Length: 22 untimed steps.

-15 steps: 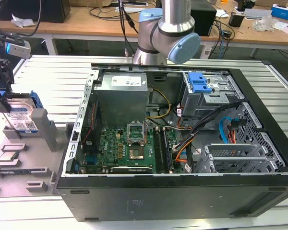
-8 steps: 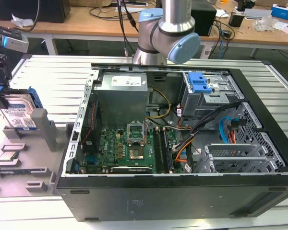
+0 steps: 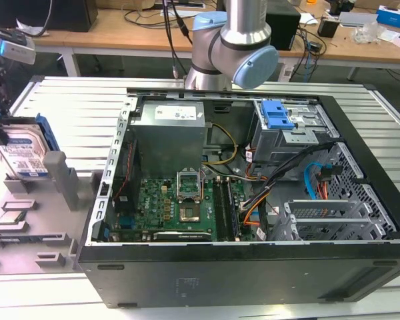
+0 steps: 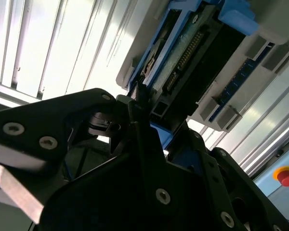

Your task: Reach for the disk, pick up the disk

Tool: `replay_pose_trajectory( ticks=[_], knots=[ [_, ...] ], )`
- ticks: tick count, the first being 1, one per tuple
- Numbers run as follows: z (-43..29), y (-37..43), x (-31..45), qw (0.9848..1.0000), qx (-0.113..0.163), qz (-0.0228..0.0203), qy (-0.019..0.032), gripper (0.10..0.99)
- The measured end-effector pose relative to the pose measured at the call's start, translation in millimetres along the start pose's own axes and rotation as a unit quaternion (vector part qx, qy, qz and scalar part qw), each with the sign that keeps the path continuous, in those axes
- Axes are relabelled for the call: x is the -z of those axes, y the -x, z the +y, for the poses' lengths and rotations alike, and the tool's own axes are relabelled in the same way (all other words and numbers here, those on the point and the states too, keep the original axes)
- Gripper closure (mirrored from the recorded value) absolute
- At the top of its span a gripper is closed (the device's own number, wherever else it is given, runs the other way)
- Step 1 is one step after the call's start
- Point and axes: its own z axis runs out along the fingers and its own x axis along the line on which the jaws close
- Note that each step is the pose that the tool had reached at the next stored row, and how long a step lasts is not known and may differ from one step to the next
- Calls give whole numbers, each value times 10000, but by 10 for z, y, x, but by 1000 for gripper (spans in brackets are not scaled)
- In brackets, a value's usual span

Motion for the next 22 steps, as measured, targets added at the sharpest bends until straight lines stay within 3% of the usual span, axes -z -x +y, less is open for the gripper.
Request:
replay_pose_trajectory(
  ticks=[7, 22],
  knots=[
    [-7, -4, 197, 10000, 0, 0, 0, 718],
    [-14, -9, 459, 10000, 0, 0, 0, 718]
  ],
)
